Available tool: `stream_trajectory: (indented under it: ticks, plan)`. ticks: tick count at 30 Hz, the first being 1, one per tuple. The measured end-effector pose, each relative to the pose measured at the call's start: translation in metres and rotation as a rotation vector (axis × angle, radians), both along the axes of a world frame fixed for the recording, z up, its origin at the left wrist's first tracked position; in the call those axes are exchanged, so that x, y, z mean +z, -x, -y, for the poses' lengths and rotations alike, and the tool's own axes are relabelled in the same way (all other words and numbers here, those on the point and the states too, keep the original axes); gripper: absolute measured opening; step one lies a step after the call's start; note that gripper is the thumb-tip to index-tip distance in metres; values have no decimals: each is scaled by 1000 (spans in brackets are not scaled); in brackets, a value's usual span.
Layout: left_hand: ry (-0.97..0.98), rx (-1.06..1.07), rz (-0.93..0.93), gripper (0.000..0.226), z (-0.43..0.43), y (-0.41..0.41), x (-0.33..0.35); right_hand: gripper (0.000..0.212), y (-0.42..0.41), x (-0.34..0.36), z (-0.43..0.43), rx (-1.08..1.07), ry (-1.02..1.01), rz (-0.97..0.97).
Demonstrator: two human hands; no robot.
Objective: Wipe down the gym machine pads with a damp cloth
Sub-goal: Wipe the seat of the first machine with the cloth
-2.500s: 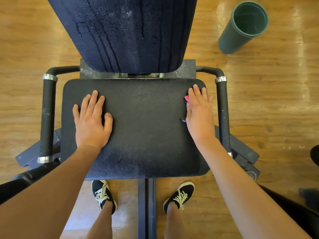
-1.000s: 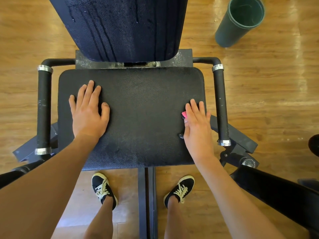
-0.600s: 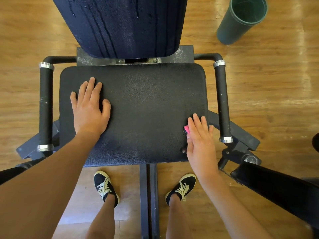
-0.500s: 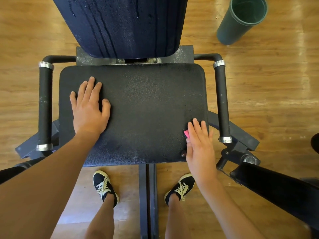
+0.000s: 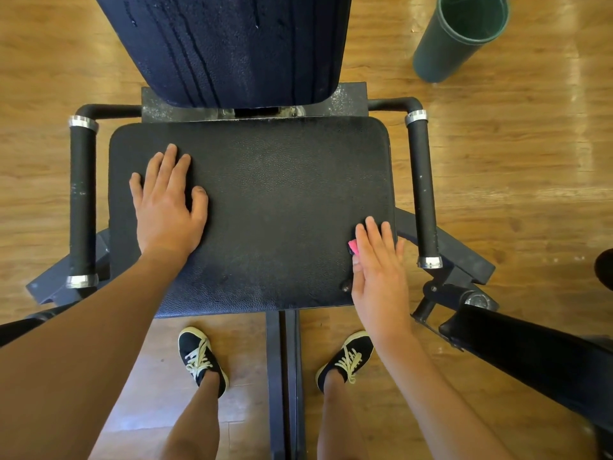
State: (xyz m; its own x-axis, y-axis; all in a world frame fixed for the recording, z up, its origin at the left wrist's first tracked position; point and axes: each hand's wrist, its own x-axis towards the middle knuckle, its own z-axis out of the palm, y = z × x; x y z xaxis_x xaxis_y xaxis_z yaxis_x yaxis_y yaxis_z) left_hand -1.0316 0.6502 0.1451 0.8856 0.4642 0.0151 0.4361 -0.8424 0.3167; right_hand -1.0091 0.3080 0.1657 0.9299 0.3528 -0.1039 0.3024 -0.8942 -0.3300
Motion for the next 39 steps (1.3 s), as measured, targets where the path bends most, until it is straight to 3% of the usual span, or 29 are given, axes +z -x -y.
stream_trajectory:
  ticks: [11, 22, 30, 33, 39]
  plan:
    - [1, 3, 11, 53, -1, 1, -1, 46, 17, 0, 9, -12, -123, -2]
    - [-23, -1, -21, 55, 2, -1, 1, 44, -120, 5, -29, -85, -165, -30]
    - [-35, -2, -12, 55, 2, -4, -1, 45, -191, 8, -69, -55, 11, 36]
    - [-40, -7, -5, 55, 0, -5, -3, 46, -207, 8, -69, -13, 59, -3]
    - [-29, -4, -11, 55, -1, -2, -4, 50, -188, 10, -58, 15, -56, -65]
